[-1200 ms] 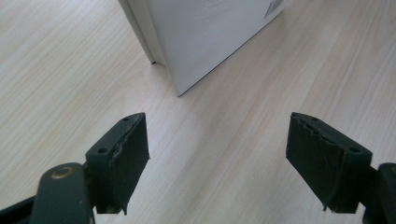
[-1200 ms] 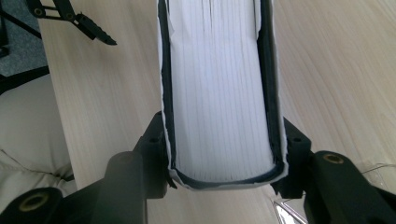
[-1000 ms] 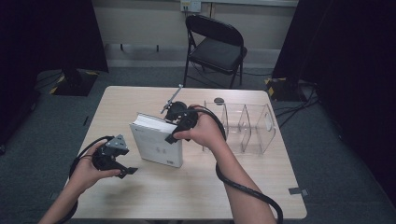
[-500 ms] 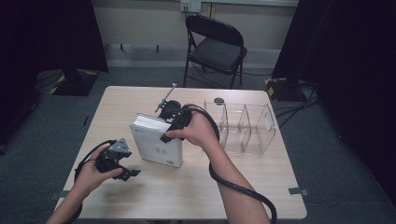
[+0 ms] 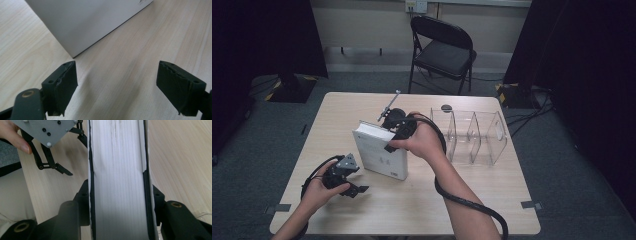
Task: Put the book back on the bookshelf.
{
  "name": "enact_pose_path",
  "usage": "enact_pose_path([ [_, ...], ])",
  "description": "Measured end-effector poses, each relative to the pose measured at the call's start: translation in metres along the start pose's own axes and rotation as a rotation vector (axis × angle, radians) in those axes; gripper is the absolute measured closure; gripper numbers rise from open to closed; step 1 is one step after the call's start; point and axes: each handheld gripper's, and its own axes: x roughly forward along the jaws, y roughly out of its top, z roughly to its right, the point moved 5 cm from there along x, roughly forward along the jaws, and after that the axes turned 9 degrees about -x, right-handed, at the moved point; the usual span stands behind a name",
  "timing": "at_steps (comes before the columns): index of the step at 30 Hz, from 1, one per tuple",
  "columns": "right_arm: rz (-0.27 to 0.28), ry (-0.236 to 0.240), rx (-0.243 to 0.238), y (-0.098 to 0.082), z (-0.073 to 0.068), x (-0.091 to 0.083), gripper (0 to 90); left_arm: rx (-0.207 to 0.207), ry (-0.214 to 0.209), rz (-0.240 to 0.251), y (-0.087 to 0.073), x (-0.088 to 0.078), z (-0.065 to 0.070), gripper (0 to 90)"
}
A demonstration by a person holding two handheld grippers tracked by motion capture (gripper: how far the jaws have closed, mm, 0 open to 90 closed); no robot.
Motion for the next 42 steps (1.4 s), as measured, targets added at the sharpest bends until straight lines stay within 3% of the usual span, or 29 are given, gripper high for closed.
enact_pose_path([
  [21,0.039,-0.036,0.046,-0.032,-0.012,-0.016,52.3,-0.008,-0.009,0.067,0.001,0.011,0.006,17.1],
  [28,0.019,-0.039,0.039,-0.031,-0.012,-0.016,49.6,0.006,-0.019,0.071,-0.001,0.015,0.010,17.0],
  [30,0.044,-0.029,0.045,-0.028,-0.012,-0.015,45.3,0.015,-0.026,0.073,-0.002,0.016,0.010,16.9],
  [34,0.070,-0.026,0.046,-0.023,-0.009,-0.014,44.8,0.026,-0.034,0.052,-0.008,0.023,0.012,14.2],
  [37,0.061,-0.015,0.053,-0.019,-0.008,-0.009,44.3,0.027,-0.041,0.071,-0.008,0.024,0.011,14.8],
  [42,0.043,-0.026,0.027,-0.019,-0.005,0.005,40.0,0.031,-0.056,0.117,-0.011,0.026,0.011,10.7],
])
